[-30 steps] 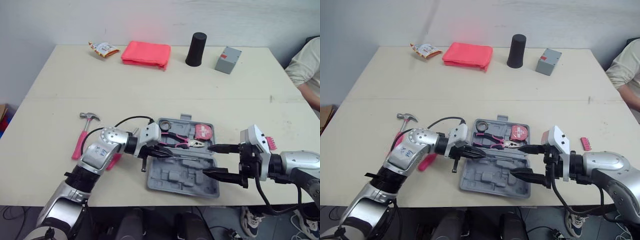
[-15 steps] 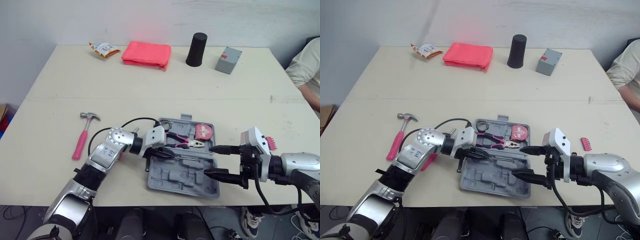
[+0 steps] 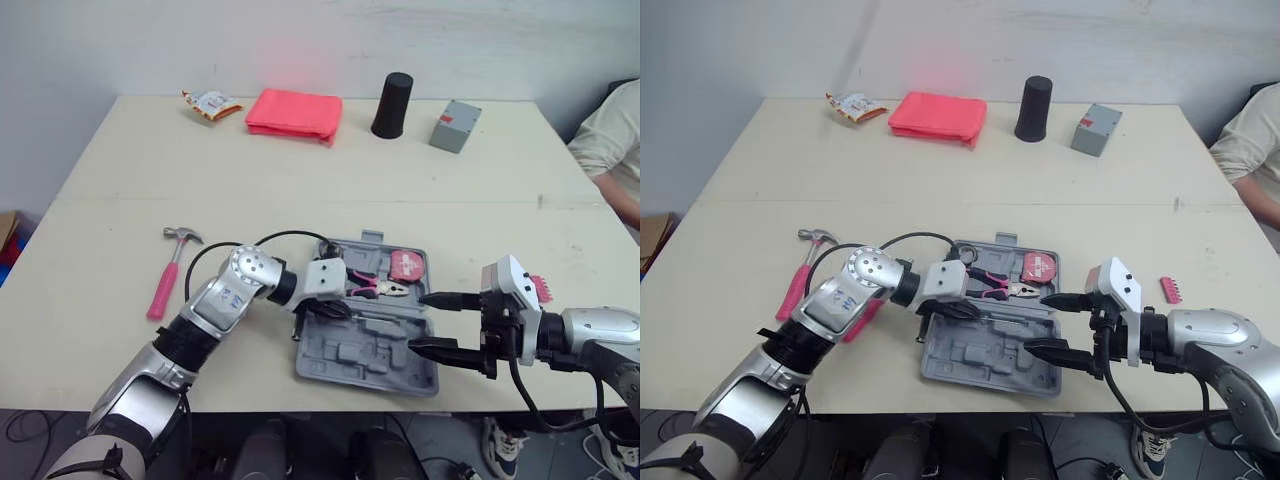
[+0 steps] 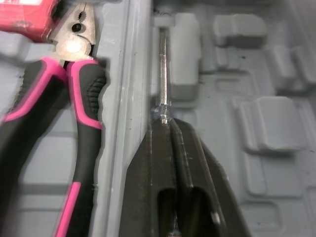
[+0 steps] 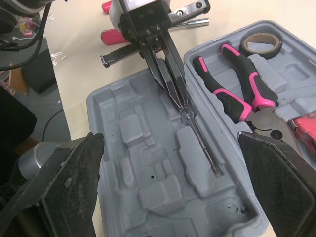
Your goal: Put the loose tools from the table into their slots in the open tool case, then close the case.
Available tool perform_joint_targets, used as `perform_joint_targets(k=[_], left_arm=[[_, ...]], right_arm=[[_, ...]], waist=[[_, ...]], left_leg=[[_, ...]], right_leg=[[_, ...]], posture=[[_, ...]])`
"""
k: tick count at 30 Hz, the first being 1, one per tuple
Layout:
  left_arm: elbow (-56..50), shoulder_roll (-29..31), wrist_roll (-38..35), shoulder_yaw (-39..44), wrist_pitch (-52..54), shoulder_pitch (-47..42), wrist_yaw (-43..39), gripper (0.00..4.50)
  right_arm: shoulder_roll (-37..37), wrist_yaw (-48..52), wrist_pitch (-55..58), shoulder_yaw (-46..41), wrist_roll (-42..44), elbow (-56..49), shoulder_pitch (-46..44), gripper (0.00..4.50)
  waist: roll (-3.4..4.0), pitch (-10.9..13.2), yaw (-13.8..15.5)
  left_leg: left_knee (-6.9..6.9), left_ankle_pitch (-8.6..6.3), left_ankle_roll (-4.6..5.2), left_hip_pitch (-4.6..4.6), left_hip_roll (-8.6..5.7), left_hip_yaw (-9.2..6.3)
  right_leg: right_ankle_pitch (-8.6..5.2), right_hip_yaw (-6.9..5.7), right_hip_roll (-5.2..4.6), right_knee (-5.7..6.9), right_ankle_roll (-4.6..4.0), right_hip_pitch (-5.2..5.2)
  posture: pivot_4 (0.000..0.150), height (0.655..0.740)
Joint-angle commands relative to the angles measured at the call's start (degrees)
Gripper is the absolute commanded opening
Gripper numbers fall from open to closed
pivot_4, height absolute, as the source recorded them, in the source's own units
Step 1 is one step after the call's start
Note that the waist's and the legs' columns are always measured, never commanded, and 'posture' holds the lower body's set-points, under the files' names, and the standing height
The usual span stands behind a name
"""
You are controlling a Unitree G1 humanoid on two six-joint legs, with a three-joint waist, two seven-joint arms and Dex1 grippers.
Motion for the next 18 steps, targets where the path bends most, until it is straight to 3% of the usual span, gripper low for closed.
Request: perform_joint_targets(k=[1, 8, 14, 17, 18], left_arm=[[5.5, 1.0, 5.9, -4.5, 2.1, 2.3, 1.4, 0.04], [1.8, 0.2, 1.5, -1.1, 2.3, 0.4, -0.4, 0.04], [-9.8, 2.0, -11.8, 13.2, 10.1, -1.1, -2.2, 0.04], [-14.2, 6.4, -16.7, 21.6, 13.0, 2.2, -1.9, 0.04], [-16.1, 8.9, -18.7, 24.6, 14.8, 4.5, -2.6, 0.27]], right_arm=[[0.0, 0.0, -0.7, -1.7, 0.3, -1.1, 0.3, 4.5], [-0.4, 0.0, -0.9, -2.3, 0.0, -0.8, 0.4, 4.5], [-1.4, 0.4, -0.4, -6.9, 0.7, -0.3, 1.3, 4.5], [-2.5, 1.2, 0.1, -12.4, 0.7, 1.2, 3.1, 4.5], [-3.0, 1.8, 0.1, -14.8, 0.5, 1.9, 4.3, 4.5]], waist=[[0.09, -0.1, 0.0], [0.4, -0.2, 0.0], [0.6, -0.1, -0.6], [0.6, -0.1, -0.6], [0.61, -0.1, -0.9]], left_leg=[[-0.05, -0.08, -0.01, 0.21, 0.02, -0.02], [-0.05, -0.18, 0.0, 0.2, 0.03, -0.05], [0.01, 0.01, -0.22, -0.52, 0.04, -0.1], [0.03, 0.23, -0.34, -0.73, -0.01, -0.14], [0.02, 0.23, -0.34, -0.71, -0.01, -0.13]], right_leg=[[0.0, -0.01, 0.0, -0.11, -0.01, 0.22], [0.02, -0.02, -0.01, -0.39, 0.02, 0.34], [0.03, -0.11, 0.0, -0.32, 0.04, -0.34], [0.04, -0.22, 0.01, -0.28, 0.06, -0.49], [0.04, -0.26, 0.02, -0.28, 0.06, -0.47]], posture=[[0.15, 0.7361], [0.15, 0.7361], [0.15, 0.7361], [0.15, 0.7361], [0.15, 0.7361]])
